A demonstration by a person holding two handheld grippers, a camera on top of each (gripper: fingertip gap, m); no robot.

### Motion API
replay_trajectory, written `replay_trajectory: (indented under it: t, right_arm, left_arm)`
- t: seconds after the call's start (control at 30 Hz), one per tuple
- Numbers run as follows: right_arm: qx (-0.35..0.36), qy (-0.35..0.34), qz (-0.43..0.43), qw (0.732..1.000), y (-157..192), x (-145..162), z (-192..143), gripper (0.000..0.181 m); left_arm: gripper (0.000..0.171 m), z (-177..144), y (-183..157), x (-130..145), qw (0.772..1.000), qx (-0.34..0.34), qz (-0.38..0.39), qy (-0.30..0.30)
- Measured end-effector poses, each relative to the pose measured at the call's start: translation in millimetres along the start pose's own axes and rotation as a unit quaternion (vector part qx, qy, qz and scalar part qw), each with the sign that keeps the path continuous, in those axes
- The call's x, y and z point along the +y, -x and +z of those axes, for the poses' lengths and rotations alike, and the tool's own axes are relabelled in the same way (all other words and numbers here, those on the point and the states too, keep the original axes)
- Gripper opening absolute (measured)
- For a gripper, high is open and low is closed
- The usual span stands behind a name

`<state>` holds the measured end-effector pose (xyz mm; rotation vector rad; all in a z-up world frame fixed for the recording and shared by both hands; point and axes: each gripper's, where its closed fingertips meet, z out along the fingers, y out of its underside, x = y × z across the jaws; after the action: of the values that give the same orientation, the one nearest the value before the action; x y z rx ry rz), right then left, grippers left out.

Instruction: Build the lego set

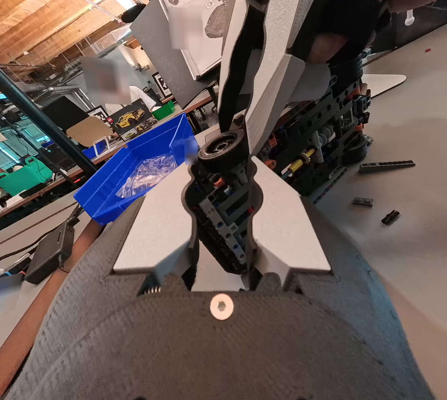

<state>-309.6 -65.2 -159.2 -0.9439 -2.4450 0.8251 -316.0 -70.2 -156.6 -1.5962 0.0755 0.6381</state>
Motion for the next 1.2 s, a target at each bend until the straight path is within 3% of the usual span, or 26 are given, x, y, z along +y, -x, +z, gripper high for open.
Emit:
replay_trajectory:
  t: [0.27,0.6,0.93,1.2]
  right_arm:
    - [-0.001,-0.004,0.002,1.0,-0.7,-0.7,-5.1,0.046]
    - [-0.008,-0.032,0.021,0.999,1.0,-11.3,-6.2,0.047]
    - [-0.003,-0.041,0.039,0.998,-7.2,-9.4,-9.0,0.049]
    - [0.018,0.01,0.012,1.0,1.6,-4.5,5.6,0.051]
  left_arm:
    - [0.039,-0.8,-3.7,-4.7,0.999,0.019,-0.021,-0.017]
    - [0.039,-7.5,2.0,-8.1,0.993,0.046,-0.101,-0.035]
    - [0.035,-15.8,20.2,-16.1,0.989,0.011,-0.13,-0.07]
    - [0.035,-14.5,30.2,-9.9,0.986,-0.009,-0.155,-0.061]
